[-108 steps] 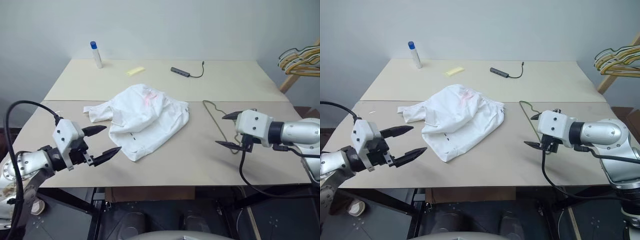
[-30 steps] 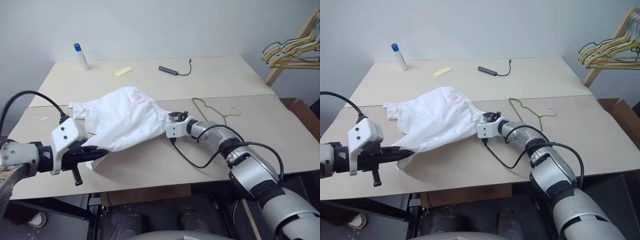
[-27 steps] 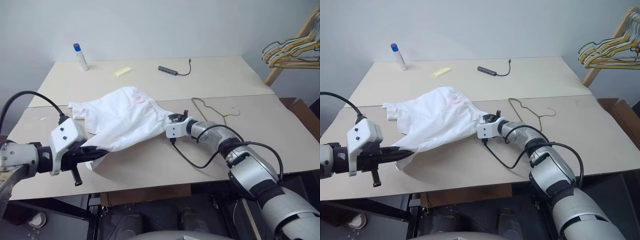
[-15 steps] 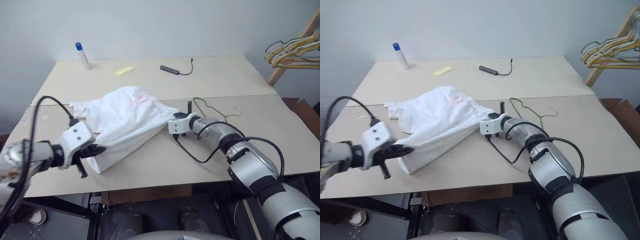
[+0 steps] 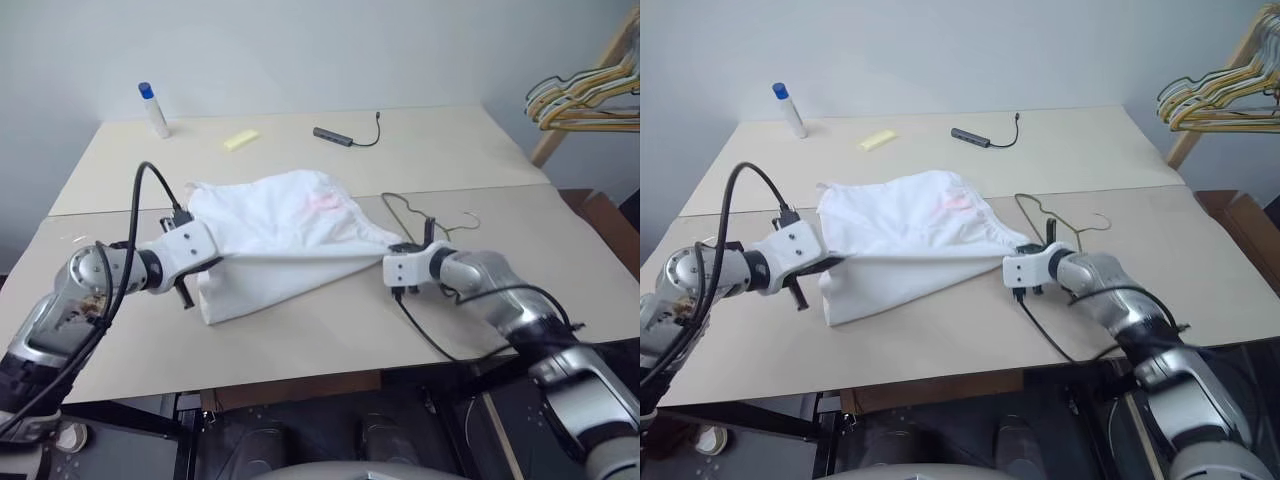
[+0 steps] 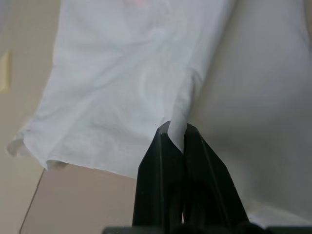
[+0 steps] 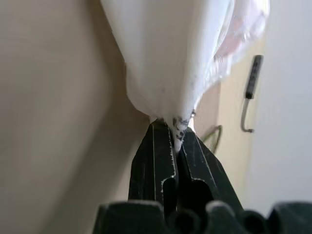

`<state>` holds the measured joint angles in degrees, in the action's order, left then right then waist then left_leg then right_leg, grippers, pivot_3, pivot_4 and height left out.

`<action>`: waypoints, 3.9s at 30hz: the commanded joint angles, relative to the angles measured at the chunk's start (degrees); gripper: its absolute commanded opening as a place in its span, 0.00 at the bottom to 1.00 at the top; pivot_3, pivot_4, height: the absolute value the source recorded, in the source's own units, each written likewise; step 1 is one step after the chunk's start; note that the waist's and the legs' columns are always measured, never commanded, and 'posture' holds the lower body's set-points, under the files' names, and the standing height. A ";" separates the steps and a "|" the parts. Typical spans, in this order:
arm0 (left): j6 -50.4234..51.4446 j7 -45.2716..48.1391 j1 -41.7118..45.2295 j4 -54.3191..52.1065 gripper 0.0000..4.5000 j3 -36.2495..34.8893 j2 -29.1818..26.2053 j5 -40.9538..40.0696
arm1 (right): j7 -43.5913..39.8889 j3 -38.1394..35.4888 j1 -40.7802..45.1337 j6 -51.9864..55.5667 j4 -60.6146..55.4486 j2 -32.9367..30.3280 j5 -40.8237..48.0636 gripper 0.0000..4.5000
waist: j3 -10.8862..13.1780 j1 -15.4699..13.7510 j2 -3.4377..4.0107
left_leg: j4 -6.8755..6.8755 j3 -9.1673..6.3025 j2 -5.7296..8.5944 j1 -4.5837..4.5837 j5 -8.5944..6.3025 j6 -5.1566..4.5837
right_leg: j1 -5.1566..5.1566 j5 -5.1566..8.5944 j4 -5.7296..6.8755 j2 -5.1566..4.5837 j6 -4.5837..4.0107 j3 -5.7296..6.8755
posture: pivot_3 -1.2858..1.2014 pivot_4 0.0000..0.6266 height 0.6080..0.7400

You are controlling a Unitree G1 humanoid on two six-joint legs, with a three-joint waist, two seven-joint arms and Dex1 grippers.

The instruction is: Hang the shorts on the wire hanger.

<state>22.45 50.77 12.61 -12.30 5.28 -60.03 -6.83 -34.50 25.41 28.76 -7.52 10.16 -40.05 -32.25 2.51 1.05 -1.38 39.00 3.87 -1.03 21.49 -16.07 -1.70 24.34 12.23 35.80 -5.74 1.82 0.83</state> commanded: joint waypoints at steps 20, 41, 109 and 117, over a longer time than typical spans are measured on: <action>-8.08 22.24 -39.11 -13.66 0.00 -29.66 -7.63 -1.48 | -25.32 3.46 -7.94 3.06 -28.53 -4.17 3.60 0.01 | -0.11 -1.75 -0.26 | 0.17 0.79 -0.39 -0.40 -0.02 0.06 | -0.21 0.09 0.11 0.23 -0.04 0.06 | 0.54 0.00 1.00; 3.19 17.54 -15.06 -17.01 0.99 -24.09 0.93 -23.61 | -17.77 -24.18 -0.40 44.54 -18.71 1.23 36.46 1.00 | -0.17 -1.45 -0.34 | 0.18 0.96 -0.69 -0.41 -0.07 0.16 | -0.19 0.02 0.10 0.55 -0.31 -0.07 | 0.54 0.00 1.00; 24.58 -49.15 10.99 -6.08 1.00 -22.21 48.96 -73.47 | 2.51 -10.92 -0.49 25.99 -29.68 14.39 27.94 0.01 | -1.32 -0.35 -0.41 | 0.20 -0.03 -0.30 -0.35 0.00 0.28 | -0.33 -0.16 0.07 0.45 -0.32 -0.14 | 0.52 0.00 1.00; 18.98 -49.83 11.06 -4.02 0.87 -22.32 51.39 -71.31 | 0.25 -10.35 -2.09 22.90 -30.08 13.42 27.67 0.00 | -1.32 -0.32 -0.41 | 0.20 -0.05 -0.29 -0.37 0.01 0.28 | -0.38 -0.16 0.01 0.46 -0.32 -0.10 | 0.52 0.00 1.00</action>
<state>43.22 0.44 22.47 -15.73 -16.89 -9.03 -78.05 -34.00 15.77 26.02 17.13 -17.49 -26.48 -4.40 1.19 0.73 -1.79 39.20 3.82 -1.32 21.12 -16.06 -1.42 23.96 12.08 35.81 -5.28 1.50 0.73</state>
